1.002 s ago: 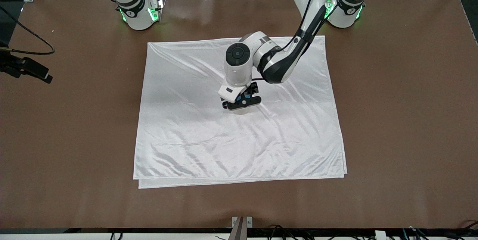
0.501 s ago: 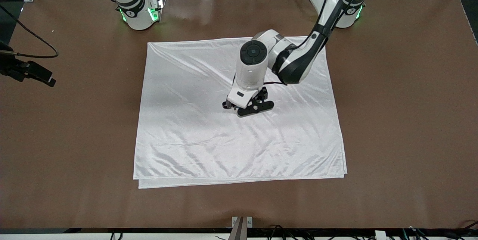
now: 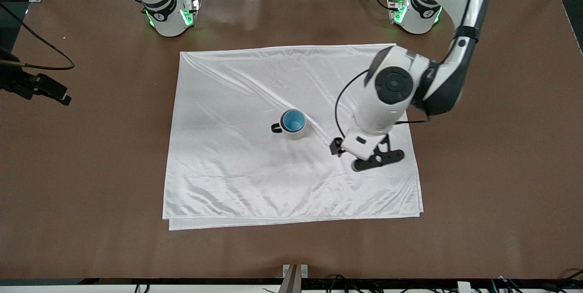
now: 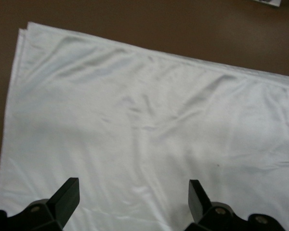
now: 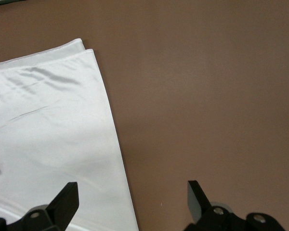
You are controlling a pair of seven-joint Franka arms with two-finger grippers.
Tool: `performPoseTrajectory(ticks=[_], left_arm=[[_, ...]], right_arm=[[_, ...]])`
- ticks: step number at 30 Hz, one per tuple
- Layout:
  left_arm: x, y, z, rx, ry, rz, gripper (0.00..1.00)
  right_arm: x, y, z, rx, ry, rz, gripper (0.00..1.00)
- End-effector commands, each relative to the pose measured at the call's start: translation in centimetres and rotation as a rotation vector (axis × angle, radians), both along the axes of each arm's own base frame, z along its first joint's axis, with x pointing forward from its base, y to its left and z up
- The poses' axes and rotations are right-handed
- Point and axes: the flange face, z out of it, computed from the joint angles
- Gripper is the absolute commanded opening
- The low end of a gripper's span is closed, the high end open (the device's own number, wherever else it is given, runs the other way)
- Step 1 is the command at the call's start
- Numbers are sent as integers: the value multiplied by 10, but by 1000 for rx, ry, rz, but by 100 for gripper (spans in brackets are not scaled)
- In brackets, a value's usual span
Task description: Place blue cup into white mug on cloth
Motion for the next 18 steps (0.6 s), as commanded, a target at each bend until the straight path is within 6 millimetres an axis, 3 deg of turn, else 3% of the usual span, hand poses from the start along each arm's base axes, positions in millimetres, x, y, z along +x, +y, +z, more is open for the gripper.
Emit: performPoseTrajectory(ticks=[1, 7, 10, 18], left_arm=[[24, 69, 24, 4, -13, -37, 100], [44, 127, 32, 12, -28, -66, 100], [48, 149, 34, 21, -21, -87, 100], [54, 229, 58, 48, -8, -201, 100]], right_arm=[[-9, 5, 2, 13, -10, -7, 100], [-10, 11, 5, 12, -16, 6, 100], [-12, 12, 3, 11, -13, 7, 100], [-12, 12, 3, 11, -18, 7, 100]])
